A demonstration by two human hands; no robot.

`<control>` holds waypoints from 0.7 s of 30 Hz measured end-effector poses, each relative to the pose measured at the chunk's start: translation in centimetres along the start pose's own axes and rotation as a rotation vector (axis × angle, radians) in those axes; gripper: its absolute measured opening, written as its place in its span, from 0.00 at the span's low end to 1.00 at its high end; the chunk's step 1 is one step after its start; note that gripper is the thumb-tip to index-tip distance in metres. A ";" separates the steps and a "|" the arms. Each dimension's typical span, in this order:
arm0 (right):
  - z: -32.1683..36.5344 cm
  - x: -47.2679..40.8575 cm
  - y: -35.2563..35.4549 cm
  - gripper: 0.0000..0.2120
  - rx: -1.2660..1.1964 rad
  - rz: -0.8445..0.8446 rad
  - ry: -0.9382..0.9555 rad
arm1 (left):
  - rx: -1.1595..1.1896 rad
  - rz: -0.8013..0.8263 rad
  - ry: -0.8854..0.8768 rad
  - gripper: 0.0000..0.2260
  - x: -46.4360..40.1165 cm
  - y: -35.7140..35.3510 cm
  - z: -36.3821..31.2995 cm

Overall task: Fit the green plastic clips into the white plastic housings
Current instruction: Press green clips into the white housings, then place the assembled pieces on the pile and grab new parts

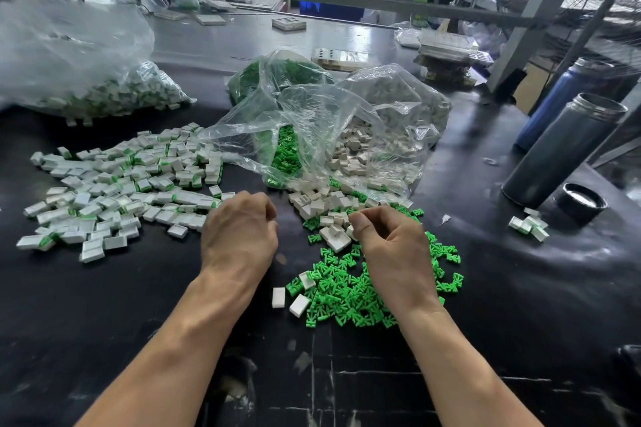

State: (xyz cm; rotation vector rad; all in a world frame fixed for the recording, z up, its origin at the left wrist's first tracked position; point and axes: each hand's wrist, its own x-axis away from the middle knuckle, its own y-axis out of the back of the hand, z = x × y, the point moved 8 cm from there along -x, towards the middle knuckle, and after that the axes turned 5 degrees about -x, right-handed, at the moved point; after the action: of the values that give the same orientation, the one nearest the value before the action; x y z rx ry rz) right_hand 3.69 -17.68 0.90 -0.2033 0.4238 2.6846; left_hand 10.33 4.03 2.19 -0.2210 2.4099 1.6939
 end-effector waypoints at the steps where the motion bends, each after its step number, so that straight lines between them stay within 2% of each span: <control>1: 0.0 0.0 0.0 0.08 0.008 0.000 0.001 | -0.036 0.003 0.022 0.04 -0.2 0.0 0.4; 8: -0.2 0.0 0.3 0.05 0.115 0.013 -0.003 | -0.104 -0.058 0.083 0.09 -0.4 0.5 1.9; 12: -0.3 -0.2 0.4 0.01 0.217 0.041 -0.004 | 0.022 -0.114 -0.056 0.08 0.1 0.8 -0.1; 16: -0.2 -0.1 -0.4 0.00 0.333 0.130 0.009 | 0.169 0.022 -0.152 0.03 1.2 -0.7 -2.7; 21: 0.0 0.1 -0.8 0.03 0.390 0.145 0.039 | 0.123 0.128 -0.192 0.04 1.9 -2.4 -4.1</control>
State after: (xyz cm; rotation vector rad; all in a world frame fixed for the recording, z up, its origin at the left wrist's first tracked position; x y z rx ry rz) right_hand 3.95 -16.97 0.66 -0.1128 0.9937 2.6717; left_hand 8.70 -0.67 0.91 0.1103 2.4170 1.5302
